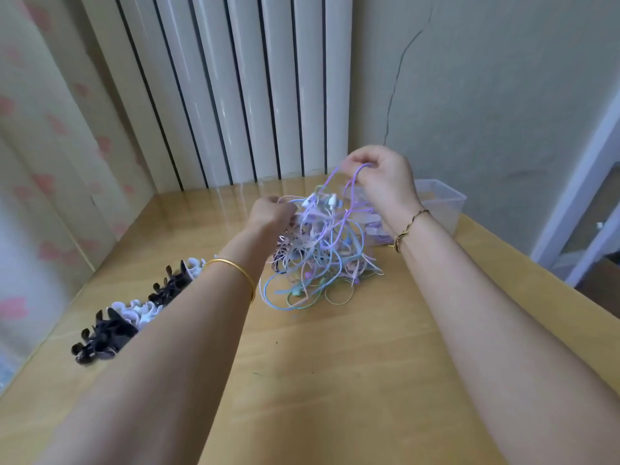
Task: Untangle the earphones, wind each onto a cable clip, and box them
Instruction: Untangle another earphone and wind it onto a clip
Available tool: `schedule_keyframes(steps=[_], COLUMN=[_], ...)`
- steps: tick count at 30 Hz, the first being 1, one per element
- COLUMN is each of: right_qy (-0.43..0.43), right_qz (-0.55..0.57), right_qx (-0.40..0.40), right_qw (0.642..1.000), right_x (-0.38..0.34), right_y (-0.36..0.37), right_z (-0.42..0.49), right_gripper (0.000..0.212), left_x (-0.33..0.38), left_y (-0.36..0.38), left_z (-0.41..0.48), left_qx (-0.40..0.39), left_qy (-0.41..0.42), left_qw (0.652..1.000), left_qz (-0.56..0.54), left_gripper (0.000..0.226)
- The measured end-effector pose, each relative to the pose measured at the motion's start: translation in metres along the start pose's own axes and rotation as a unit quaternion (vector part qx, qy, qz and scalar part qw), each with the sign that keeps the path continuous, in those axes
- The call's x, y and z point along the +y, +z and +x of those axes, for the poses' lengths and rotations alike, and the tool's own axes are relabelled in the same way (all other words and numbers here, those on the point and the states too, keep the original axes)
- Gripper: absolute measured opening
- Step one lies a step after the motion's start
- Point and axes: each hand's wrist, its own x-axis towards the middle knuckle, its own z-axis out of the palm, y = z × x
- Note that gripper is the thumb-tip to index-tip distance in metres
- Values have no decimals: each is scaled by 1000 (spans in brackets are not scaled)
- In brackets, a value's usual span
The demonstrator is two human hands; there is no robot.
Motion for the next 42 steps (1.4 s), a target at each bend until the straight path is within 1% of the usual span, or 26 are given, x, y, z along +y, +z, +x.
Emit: schedule_keyframes(steps=[2, 4, 6, 7, 9, 11, 13, 14, 16, 19, 21, 23, 27, 29, 31, 32, 33, 34, 35, 36, 37, 38, 39, 40, 41, 42], right_qy=[9, 19, 24, 23, 19, 17, 16, 20, 44, 105, 125, 125, 91, 77, 65, 57, 45, 32, 19, 6, -6, -18, -23, -22, -16, -10], right_qz=[-22, -18, 5, 13, 39, 69, 77, 76, 93, 174, 188, 143, 32, -1, 2, 10, 19, 29, 40, 51, 60, 69, 79, 92, 107, 116], right_qx=[-37, -26, -29, -36, -48, -50, -42, -36, -26, -33, -42, -46, -75, -64, -30, -13, -1, 7, 12, 13, 10, 2, -10, -25, -42, -57], right_qw=[999, 999, 999, 999, 998, 996, 996, 996, 994, 979, 973, 981, 993, 995, 997, 998, 999, 999, 999, 999, 998, 997, 997, 995, 993, 991], right_x=[6, 11, 13, 13, 11, 8, 8, 8, 11, 15, 18, 23, 28, 26, 23, 23, 22, 22, 21, 20, 19, 18, 18, 18, 19, 20], right_y=[4, 6, 8, 9, 11, 11, 9, 7, 4, 1, 2, 2, -5, -8, -11, -13, -14, -15, -15, -14, -12, -9, -7, -4, -2, -1], right_z=[-2, -2, -2, -3, -4, -5, -5, -6, -8, -12, -15, -16, -11, -8, -6, -5, -4, -4, -5, -6, -8, -11, -13, -14, -15, -15], right_gripper=[20, 22, 22, 22, 21, 22, 23, 23, 22, 20, 20, 21, 25, 29, 32, 33, 33, 33, 32, 31, 29, 28, 27, 27, 27, 26], left_x=[6, 14, 19, 22, 22, 16, 10, 7, 2, -1, -2, -4, -9, -9, -9, -10, -13, -17, -22, -28, -31, -32, -34, -32, -24, -15], left_y=[-3, -5, -9, -9, -6, -3, -2, -3, -5, -6, -4, -2, -3, -2, -2, -3, -5, -7, -9, -10, -11, -9, -6, -4, -2, -1], left_z=[-2, -3, -7, -12, -22, -25, -22, -21, -19, -17, -19, -21, -15, -15, -18, -18, -19, -19, -19, -18, -18, -19, -20, -22, -29, -35], left_qx=[-35, -40, -32, -59, -150, -193, -177, -166, -145, -106, -111, -105, -59, -36, 9, 32, 54, 71, 85, 86, 73, 48, 16, -19, -47, -70], left_qy=[-1, 13, 102, 151, 204, 216, 226, 229, 237, 235, 219, 227, 256, 287, 316, 337, 363, 391, 426, 458, 473, 470, 449, 411, 347, 272], left_qw=[999, 999, 994, 986, 962, 942, 934, 936, 946, 955, 963, 963, 958, 952, 944, 933, 912, 878, 831, 780, 739, 718, 724, 769, 849, 927], left_qz=[-19, -29, -2, 34, 102, 171, 214, 207, 167, 143, 110, 101, 114, 98, 95, 121, 182, 267, 348, 417, 474, 512, 524, 489, 396, 249], left_gripper=[14, 35, 46, 48, 47, 32, 17, 16, 15, 19, 19, 17, 10, 10, 15, 19, 21, 22, 21, 19, 17, 19, 22, 23, 20, 17])
